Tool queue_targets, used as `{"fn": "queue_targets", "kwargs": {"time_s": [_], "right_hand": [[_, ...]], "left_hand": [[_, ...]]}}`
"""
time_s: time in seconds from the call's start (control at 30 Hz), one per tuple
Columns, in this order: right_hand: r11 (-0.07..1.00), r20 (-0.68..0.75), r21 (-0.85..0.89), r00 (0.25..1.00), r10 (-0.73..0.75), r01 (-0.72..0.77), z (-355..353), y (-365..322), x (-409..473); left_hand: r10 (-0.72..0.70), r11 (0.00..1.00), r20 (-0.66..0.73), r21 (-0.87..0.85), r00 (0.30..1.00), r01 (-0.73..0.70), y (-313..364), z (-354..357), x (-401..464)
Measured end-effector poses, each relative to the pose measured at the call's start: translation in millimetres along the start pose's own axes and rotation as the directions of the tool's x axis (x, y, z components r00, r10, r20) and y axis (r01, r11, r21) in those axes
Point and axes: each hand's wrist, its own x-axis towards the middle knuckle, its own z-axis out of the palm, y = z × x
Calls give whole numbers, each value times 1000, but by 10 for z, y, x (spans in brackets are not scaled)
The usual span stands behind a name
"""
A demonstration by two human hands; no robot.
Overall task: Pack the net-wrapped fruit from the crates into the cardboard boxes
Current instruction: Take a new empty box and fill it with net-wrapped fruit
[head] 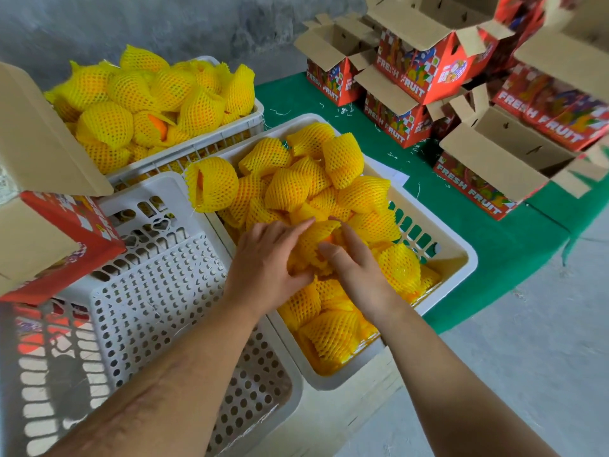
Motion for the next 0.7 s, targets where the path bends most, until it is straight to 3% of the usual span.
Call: {"fn": "queue_targets", "kwargs": {"time_s": [0.1,0.17,0.2,0.23,0.27,0.3,0.37,0.47,0.6,0.67,0.7], "right_hand": [[989,137,92,985,104,-117,-105,-63,-224],[996,127,-86,992,2,9,-241,-126,-338],[954,69,-279,993,-94,110,-357,-133,-336],[836,13,-527,985,-172,153,-492,-131,-281],[647,-10,-755,986,-168,103,-611,-129,-200],[434,-35,-901,998,-60,-5,-683,-128,-124],[77,-92,-991,983,162,-105,-684,-66,-17],[-152,-170,-979,954,246,-135,-577,110,97],[-242,-277,-943,943,186,-229,-712,19,147],[-131,-335,-938,936,103,-321,-766,-76,109],[-10,-344,-939,937,66,-344,-754,-118,67]], "left_hand": [[-32,967,34,-251,999,40,24,-60,-125],[-145,853,112,-489,983,181,63,-121,-235],[-201,746,134,-621,970,241,110,-149,-289],[-251,611,117,-751,961,251,171,-173,-328],[-305,475,85,-850,949,228,239,-201,-347],[-355,357,80,-909,931,214,298,-226,-339],[-416,136,176,-958,892,252,412,-279,-321],[-356,-266,408,-907,841,327,485,-382,-391],[-285,-455,407,-854,868,251,444,-401,-620],[-277,-509,435,-823,857,253,449,-439,-685],[-287,-511,452,-818,845,264,449,-442,-712]]}}
